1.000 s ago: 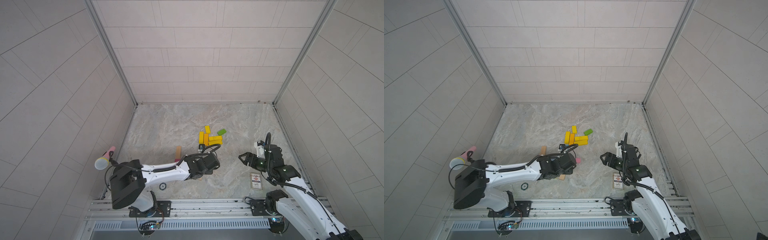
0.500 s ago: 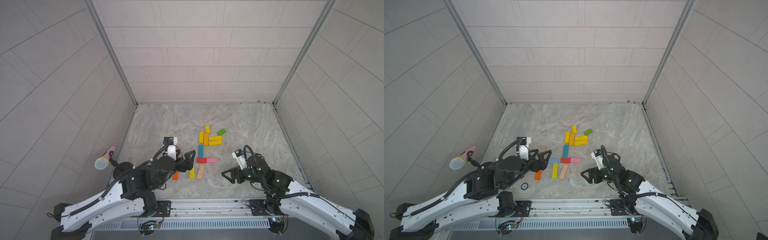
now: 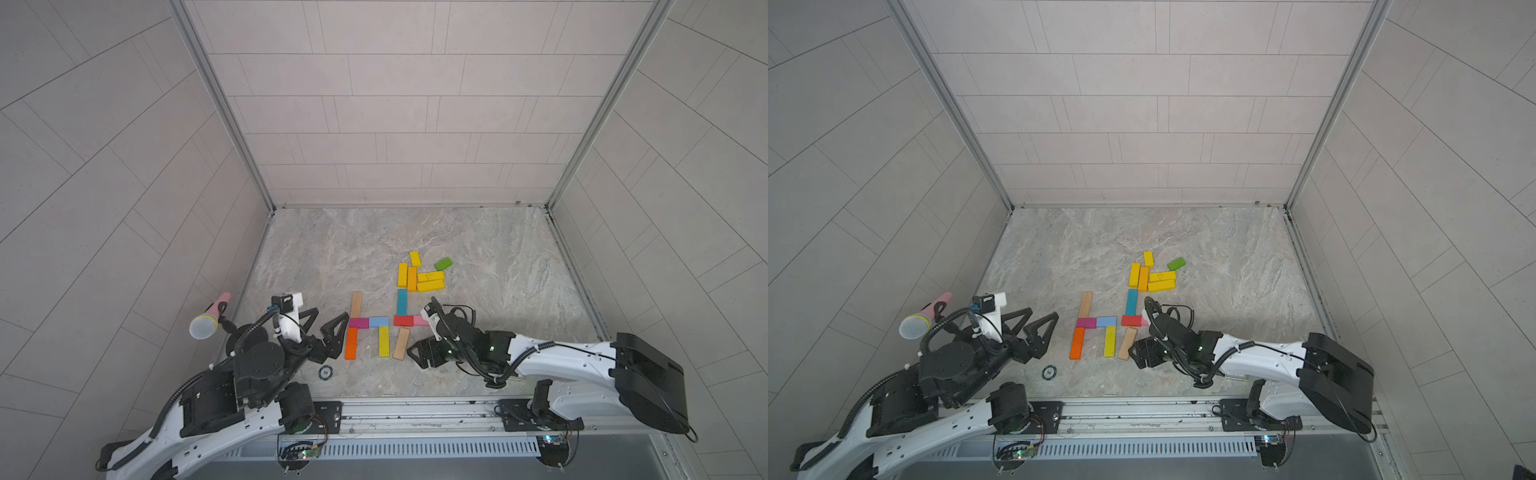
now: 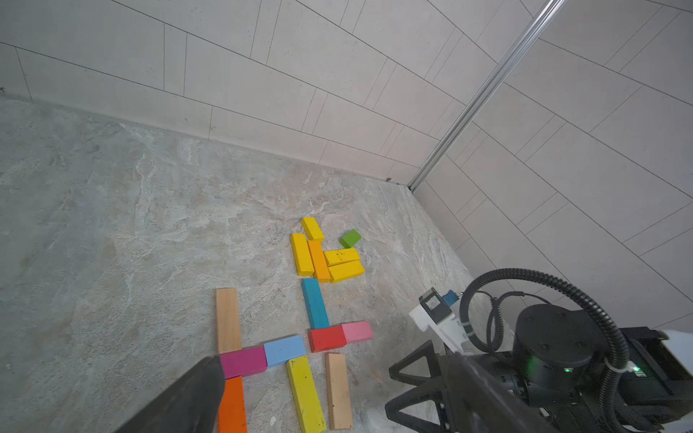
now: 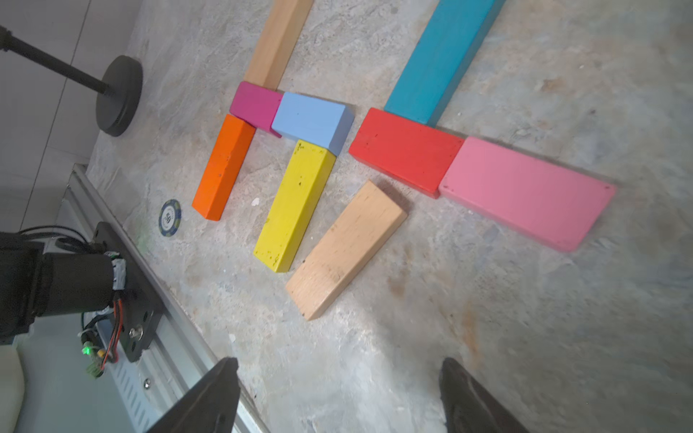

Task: Assemble the letter h with building blocks
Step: Assemble the building block at the center of the board.

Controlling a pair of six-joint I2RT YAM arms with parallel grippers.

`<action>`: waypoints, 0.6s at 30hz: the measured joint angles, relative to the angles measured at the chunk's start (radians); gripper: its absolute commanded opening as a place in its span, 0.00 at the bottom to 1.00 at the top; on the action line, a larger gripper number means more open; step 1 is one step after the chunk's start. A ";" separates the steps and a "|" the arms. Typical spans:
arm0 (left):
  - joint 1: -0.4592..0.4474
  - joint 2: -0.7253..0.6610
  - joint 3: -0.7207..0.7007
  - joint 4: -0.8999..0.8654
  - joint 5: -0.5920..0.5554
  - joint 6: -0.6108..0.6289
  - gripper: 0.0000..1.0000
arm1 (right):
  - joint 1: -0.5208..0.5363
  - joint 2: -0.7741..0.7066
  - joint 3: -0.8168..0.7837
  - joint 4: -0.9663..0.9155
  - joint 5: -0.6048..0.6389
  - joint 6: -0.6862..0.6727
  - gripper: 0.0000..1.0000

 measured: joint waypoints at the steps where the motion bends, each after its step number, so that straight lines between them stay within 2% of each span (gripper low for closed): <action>1: 0.000 -0.003 0.000 -0.004 0.000 0.002 1.00 | 0.000 0.031 0.006 0.013 0.005 0.011 0.83; 7: 0.000 -0.025 0.001 -0.035 0.005 0.003 1.00 | 0.000 0.183 0.059 0.064 0.014 0.062 0.81; 18: 0.000 -0.098 0.034 -0.096 -0.011 0.003 1.00 | 0.000 0.316 0.171 0.123 -0.003 0.090 0.80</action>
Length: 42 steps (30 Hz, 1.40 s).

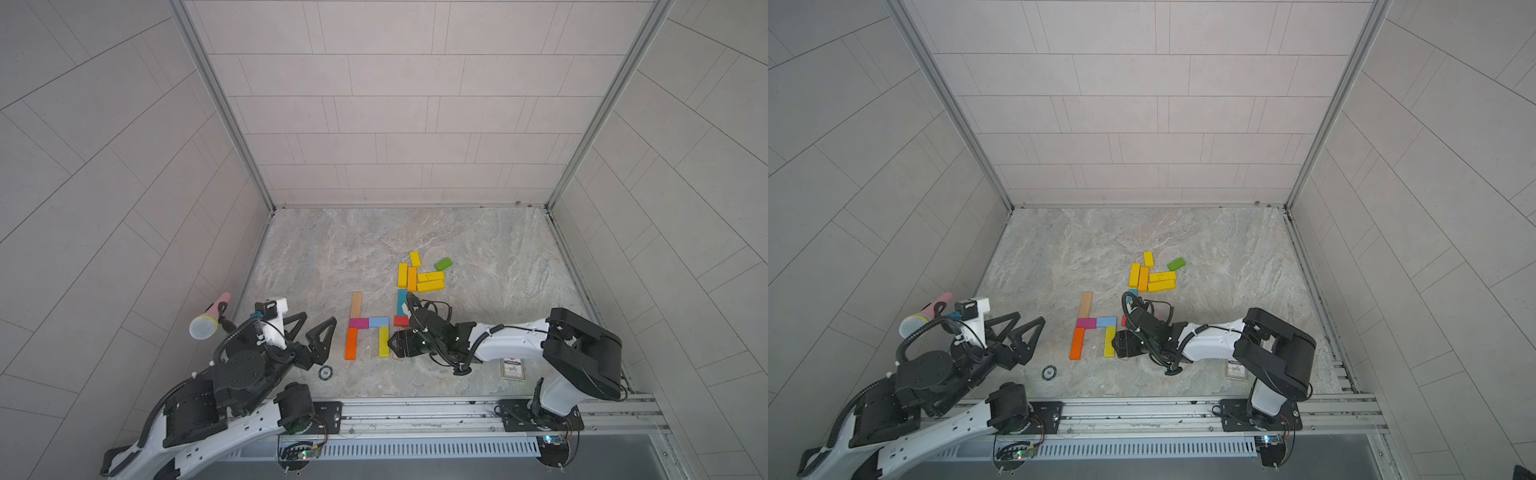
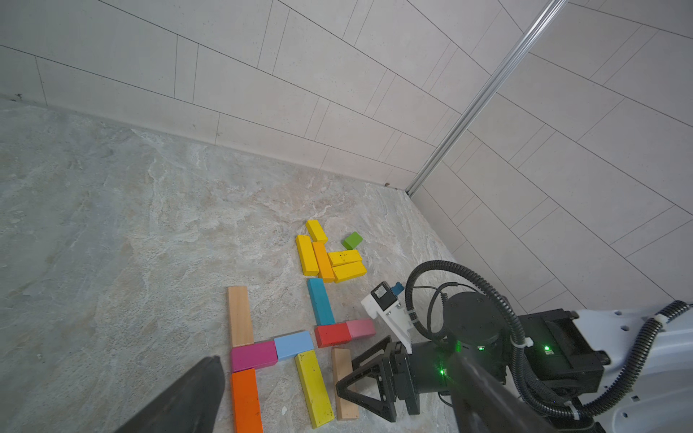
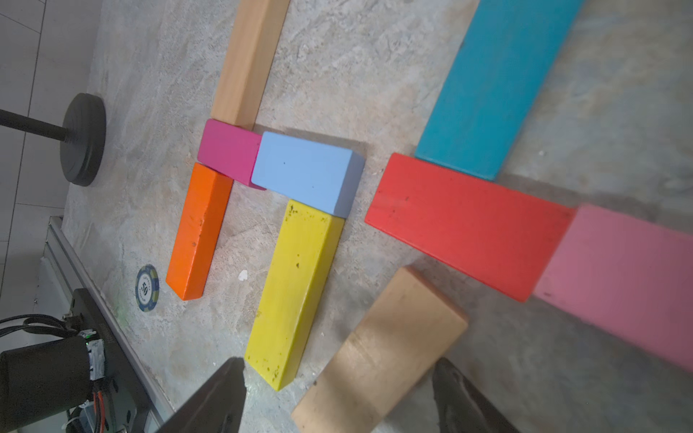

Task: Assemble the letter h with building blocks
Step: Assemble the building block at the center of the board.

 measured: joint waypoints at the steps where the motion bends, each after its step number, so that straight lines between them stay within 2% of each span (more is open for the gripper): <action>1: 0.000 -0.004 0.001 -0.003 -0.003 0.000 1.00 | 0.000 0.003 0.003 0.003 -0.001 0.001 0.80; 14: 0.000 -0.005 0.014 -0.026 -0.012 0.008 1.00 | -0.001 0.024 0.026 0.003 0.006 0.019 0.81; 20: 0.000 -0.005 0.014 -0.026 -0.013 0.008 1.00 | 0.010 -0.109 0.024 -0.096 0.024 -0.010 0.83; 25: 0.000 -0.005 0.017 -0.026 -0.017 0.010 1.00 | 0.066 -0.187 0.028 -0.122 -0.016 -0.027 0.83; 33: 0.000 -0.010 0.047 -0.037 -0.046 0.014 1.00 | 0.190 -0.135 0.024 -0.128 -0.076 -0.019 0.82; 42: 0.000 -0.023 0.069 -0.069 -0.075 0.026 1.00 | 0.193 -0.019 0.033 -0.112 -0.078 0.016 0.82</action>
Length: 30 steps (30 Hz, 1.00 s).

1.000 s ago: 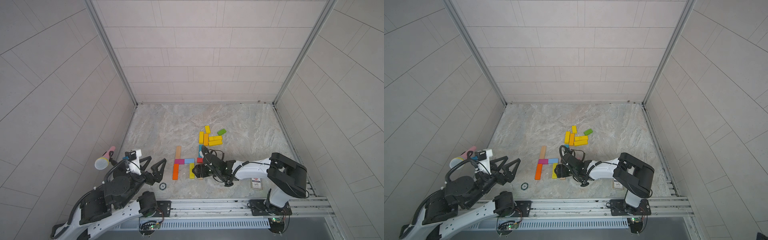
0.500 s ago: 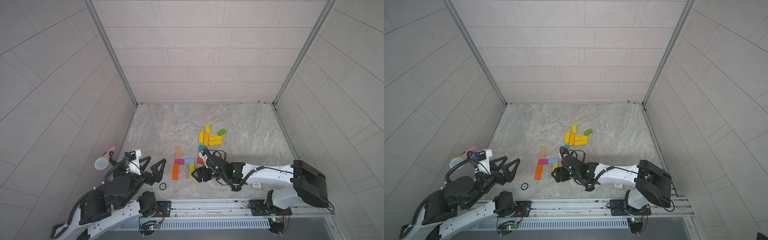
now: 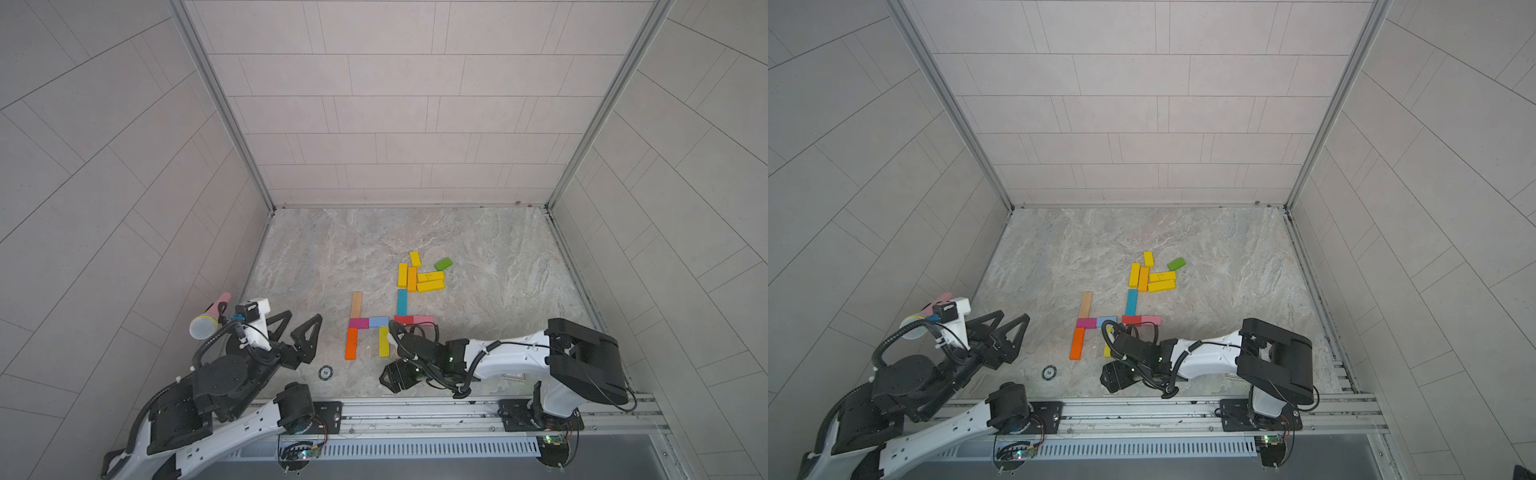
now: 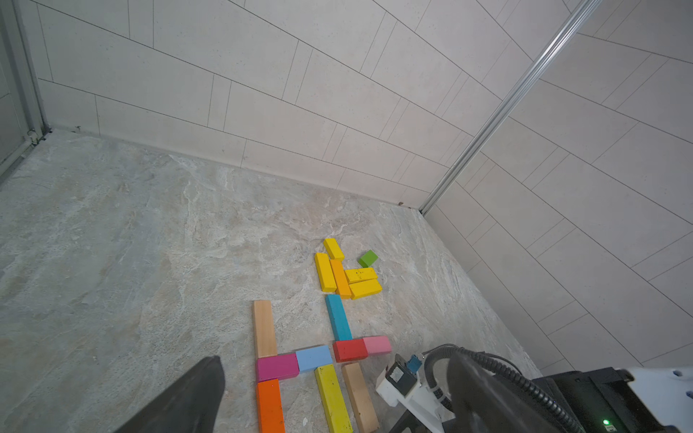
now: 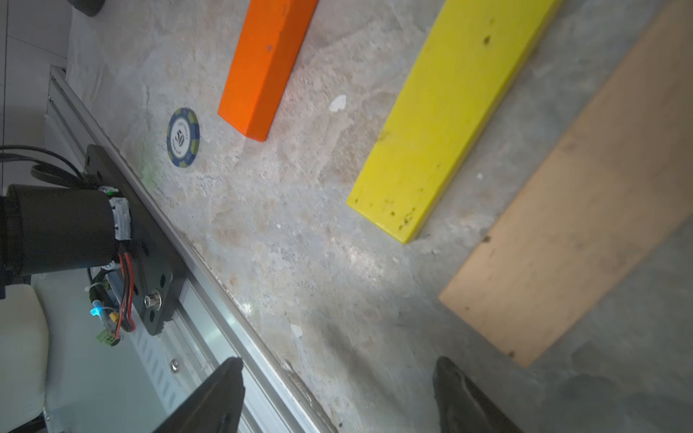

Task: Assemble the letter h with building blocks
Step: Assemble the building block at the center of the board.

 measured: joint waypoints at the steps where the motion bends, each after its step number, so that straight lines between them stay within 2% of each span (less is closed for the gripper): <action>1: 0.000 -0.005 0.003 -0.003 -0.003 0.000 1.00 | 0.000 0.003 0.005 0.001 0.002 0.004 0.81; 30: 0.000 -0.044 0.018 -0.045 -0.042 0.011 1.00 | -0.032 0.048 0.039 0.021 0.033 0.039 0.81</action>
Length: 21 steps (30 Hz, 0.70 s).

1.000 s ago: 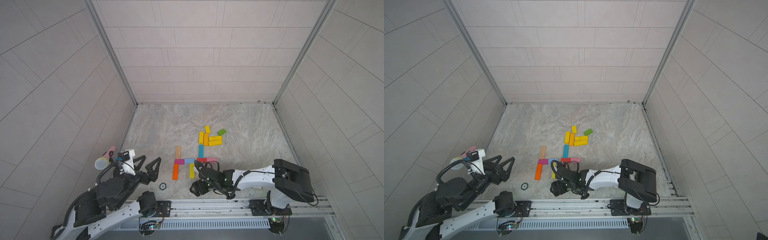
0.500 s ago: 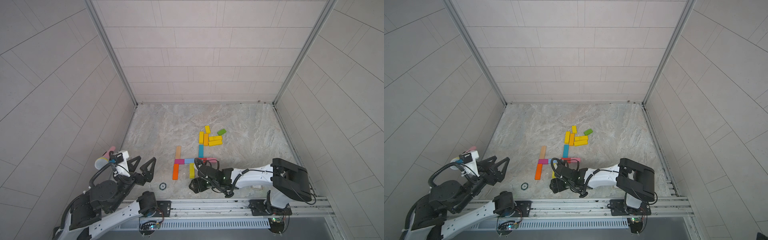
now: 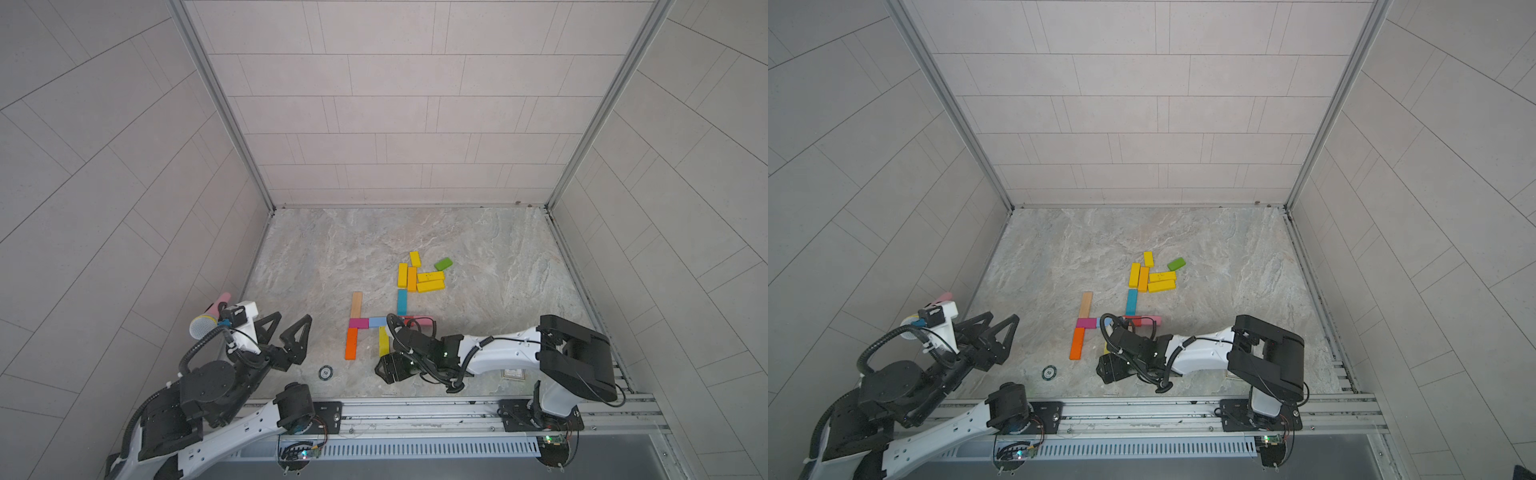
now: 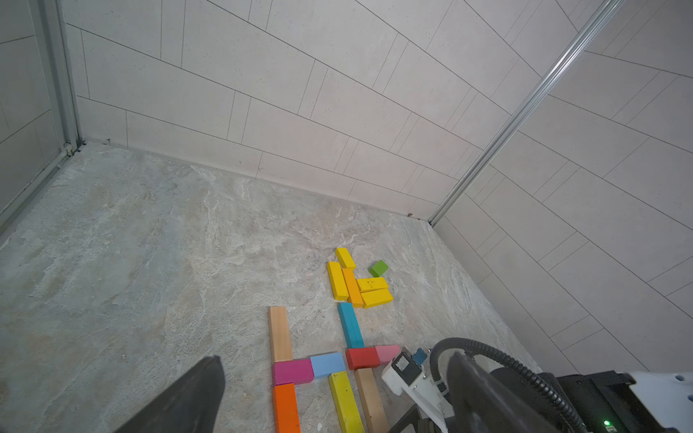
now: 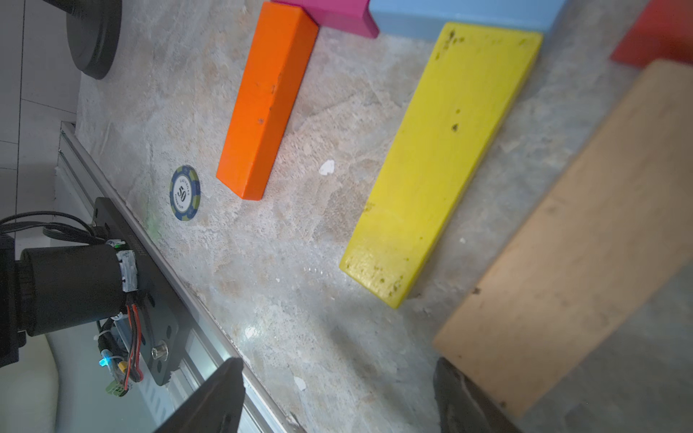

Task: Assemble the letter h with building blocks
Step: Assemble the building block at the center of the board.

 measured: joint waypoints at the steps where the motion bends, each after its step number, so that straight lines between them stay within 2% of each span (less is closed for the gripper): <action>1: 0.000 0.000 0.000 0.000 0.000 0.000 1.00 | -0.001 0.000 0.000 0.000 0.001 0.001 0.81; 14: 0.000 0.000 0.000 0.000 0.000 0.000 1.00 | -0.008 -0.009 -0.003 0.003 0.006 -0.005 0.83; 21: 0.000 0.000 0.000 0.000 0.002 0.000 1.00 | -0.030 -0.224 -0.027 -0.126 0.080 -0.058 0.84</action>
